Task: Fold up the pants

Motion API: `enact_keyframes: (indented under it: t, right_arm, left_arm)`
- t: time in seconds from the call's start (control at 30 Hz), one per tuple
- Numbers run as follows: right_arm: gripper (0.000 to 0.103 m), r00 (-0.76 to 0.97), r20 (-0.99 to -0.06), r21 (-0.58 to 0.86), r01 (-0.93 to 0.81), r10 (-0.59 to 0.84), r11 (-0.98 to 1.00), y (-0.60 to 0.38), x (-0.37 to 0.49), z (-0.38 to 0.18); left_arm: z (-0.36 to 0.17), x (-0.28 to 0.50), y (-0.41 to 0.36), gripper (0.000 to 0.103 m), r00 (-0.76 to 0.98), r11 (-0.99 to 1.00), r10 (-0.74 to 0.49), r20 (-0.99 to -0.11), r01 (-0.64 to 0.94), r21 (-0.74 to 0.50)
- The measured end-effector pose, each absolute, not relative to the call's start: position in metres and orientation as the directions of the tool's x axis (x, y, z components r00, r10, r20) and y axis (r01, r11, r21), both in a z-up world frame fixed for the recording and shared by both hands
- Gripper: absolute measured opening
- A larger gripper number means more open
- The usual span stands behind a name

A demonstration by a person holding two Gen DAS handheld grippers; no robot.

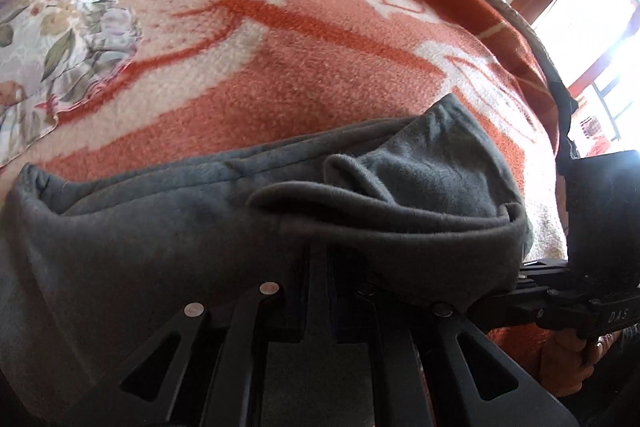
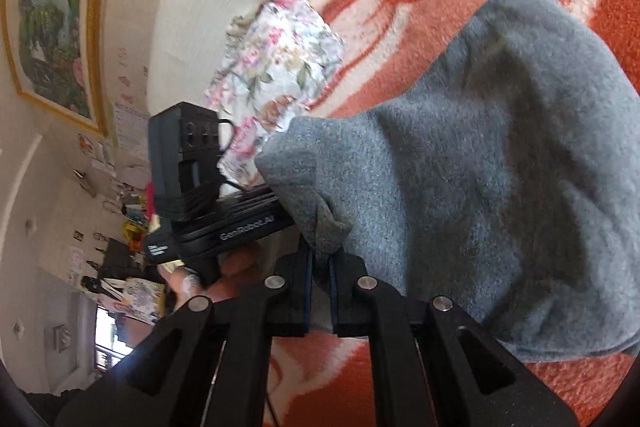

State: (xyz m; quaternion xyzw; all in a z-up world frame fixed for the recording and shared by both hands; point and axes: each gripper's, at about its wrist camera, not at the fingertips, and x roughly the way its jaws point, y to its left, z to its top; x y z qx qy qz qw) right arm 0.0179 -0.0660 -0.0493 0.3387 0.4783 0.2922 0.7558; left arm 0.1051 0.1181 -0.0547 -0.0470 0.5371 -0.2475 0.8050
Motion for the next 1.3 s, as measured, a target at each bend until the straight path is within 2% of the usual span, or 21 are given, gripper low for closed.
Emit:
enact_keyframes:
  t: [0.13, 0.2, 0.3, 0.37, 0.5, 0.6, 0.7, 0.87, 0.9, 1.17, 1.3]
  right_arm:
    - [0.011, 0.330, -0.568, 0.768, -0.115, 0.754, 0.630, -0.057, 0.022, -0.054]
    - [0.029, 0.284, -0.591, 0.763, -0.108, 0.755, 0.638, -0.051, 0.023, -0.059]
    - [0.043, 0.269, -0.602, 0.751, -0.127, 0.752, 0.647, -0.047, 0.019, -0.056]
    - [0.047, 0.290, -0.594, 0.746, -0.151, 0.750, 0.649, -0.049, 0.014, -0.048]
    - [0.047, 0.350, -0.552, 0.761, -0.161, 0.757, 0.629, -0.063, 0.015, -0.034]
    - [0.047, 0.388, -0.565, 0.731, -0.175, 0.728, 0.660, -0.069, 0.026, -0.024]
    - [0.047, 0.391, -0.592, 0.710, -0.160, 0.705, 0.685, -0.068, 0.041, -0.022]
    - [0.047, 0.349, -0.656, 0.654, -0.181, 0.670, 0.734, -0.049, 0.063, -0.025]
    - [0.047, 0.343, -0.662, 0.645, -0.191, 0.666, 0.740, -0.043, 0.067, -0.025]
    - [0.047, 0.226, -0.773, 0.561, -0.191, 0.592, 0.805, -0.001, 0.098, -0.072]
    - [0.049, 0.222, -0.772, 0.548, -0.243, 0.596, 0.800, 0.006, 0.093, -0.060]
  left_arm:
    - [-0.054, 0.095, 0.148, 0.007, 0.319, 0.892, -0.435, -0.842, 0.282, -0.354]
    - [-0.048, 0.087, 0.160, 0.007, 0.339, 0.898, -0.431, -0.836, 0.251, -0.361]
    - [-0.038, 0.074, 0.168, 0.008, 0.367, 0.903, -0.427, -0.827, 0.221, -0.368]
    - [-0.030, 0.066, 0.170, 0.008, 0.392, 0.904, -0.425, -0.816, 0.213, -0.369]
    - [-0.016, 0.049, 0.164, 0.010, 0.429, 0.893, -0.451, -0.783, 0.213, -0.398]
    - [-0.017, 0.044, 0.151, 0.014, 0.422, 0.887, -0.462, -0.780, 0.198, -0.418]
    - [-0.027, 0.042, 0.138, 0.015, 0.421, 0.906, -0.421, -0.803, 0.167, -0.388]
    - [-0.052, 0.041, 0.134, 0.034, 0.365, 0.877, -0.472, -0.803, 0.107, -0.468]
    - [-0.056, 0.041, 0.134, 0.035, 0.363, 0.876, -0.472, -0.803, 0.095, -0.472]
    - [-0.077, 0.024, 0.137, 0.031, 0.382, 0.865, -0.459, -0.802, -0.012, -0.501]
    - [-0.068, 0.006, 0.149, 0.029, 0.411, 0.859, -0.455, -0.790, -0.031, -0.510]
